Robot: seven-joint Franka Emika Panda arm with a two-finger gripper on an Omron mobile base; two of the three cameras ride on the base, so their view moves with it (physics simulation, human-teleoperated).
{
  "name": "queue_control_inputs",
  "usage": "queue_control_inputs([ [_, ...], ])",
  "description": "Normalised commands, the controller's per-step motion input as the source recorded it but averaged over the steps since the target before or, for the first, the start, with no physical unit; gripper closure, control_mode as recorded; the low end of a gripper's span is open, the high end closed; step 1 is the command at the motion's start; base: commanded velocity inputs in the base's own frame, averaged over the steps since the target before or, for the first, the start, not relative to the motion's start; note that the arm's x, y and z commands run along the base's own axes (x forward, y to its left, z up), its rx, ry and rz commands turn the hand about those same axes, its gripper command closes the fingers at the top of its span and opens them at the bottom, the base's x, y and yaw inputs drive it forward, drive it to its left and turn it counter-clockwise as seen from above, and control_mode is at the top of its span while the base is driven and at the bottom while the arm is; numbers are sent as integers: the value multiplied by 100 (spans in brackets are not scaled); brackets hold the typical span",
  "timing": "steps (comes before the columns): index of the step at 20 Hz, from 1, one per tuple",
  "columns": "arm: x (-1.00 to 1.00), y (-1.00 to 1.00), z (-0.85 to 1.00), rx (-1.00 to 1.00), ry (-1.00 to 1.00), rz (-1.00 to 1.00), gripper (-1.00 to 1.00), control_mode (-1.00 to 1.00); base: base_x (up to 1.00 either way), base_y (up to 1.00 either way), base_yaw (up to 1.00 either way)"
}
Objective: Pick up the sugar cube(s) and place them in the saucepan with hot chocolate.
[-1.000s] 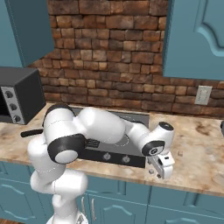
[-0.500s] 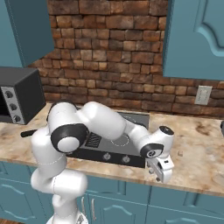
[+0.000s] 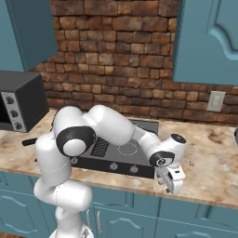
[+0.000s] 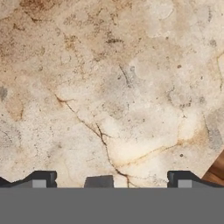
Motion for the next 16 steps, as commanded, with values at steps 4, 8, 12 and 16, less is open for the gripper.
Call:
queue_control_inputs([
  [4, 0, 23, -12, 0, 3, 0, -100, -100, 0, 0, 0],
  [8, 1, 24, -11, 0, 0, 0, -100, -100, 0, 0, 0],
  [12, 0, 18, -11, 0, 0, 0, -100, -100, 0, 0, 0],
  [16, 0, 8, -14, 0, 0, 0, -100, -100, 0, 0, 0],
])
